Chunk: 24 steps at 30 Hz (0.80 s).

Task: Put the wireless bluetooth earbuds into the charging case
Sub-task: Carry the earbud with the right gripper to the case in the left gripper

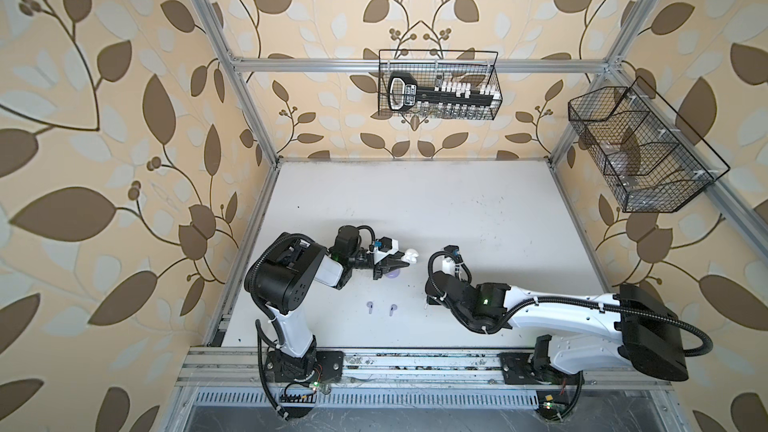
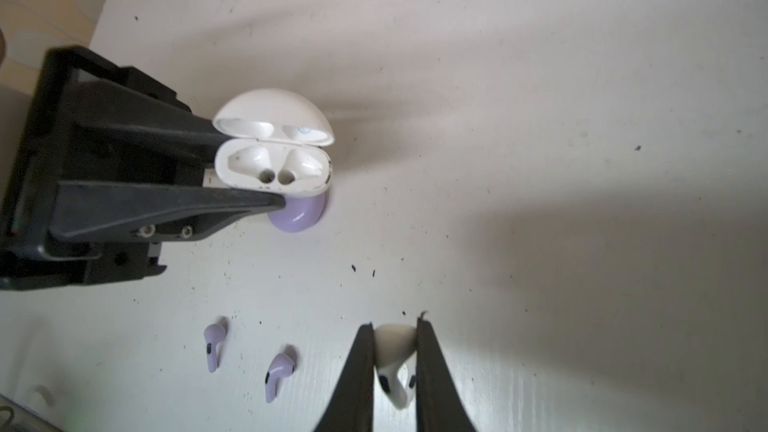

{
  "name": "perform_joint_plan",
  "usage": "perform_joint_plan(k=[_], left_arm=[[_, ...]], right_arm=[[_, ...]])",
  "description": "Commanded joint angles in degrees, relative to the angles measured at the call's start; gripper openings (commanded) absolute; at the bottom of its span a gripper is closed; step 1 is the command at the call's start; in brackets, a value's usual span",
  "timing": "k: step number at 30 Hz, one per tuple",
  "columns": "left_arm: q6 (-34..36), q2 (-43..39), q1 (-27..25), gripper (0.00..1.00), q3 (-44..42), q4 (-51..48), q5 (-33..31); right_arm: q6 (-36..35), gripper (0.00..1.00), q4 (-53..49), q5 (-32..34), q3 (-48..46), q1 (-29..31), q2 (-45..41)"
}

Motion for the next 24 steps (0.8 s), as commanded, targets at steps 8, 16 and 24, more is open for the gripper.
perform_joint_plan(k=[8, 16, 24], left_arm=[[-5.47, 0.85, -0.54, 0.00, -0.41, 8.41, -1.87], [-8.32, 1.91, -0.27, 0.00, -0.53, 12.30, -2.61], [-10.90, 2.96, 0.17, 0.00, -0.89, 16.04, -3.23]], right_arm=[[-2.23, 0.15, 18.36, 6.26, -4.03, -1.48, 1.34], [-3.88, 0.15, 28.80, 6.29, -5.53, -3.00, 3.47], [-7.18, 0.15, 40.76, 5.96, -5.80, -5.04, 7.07]])
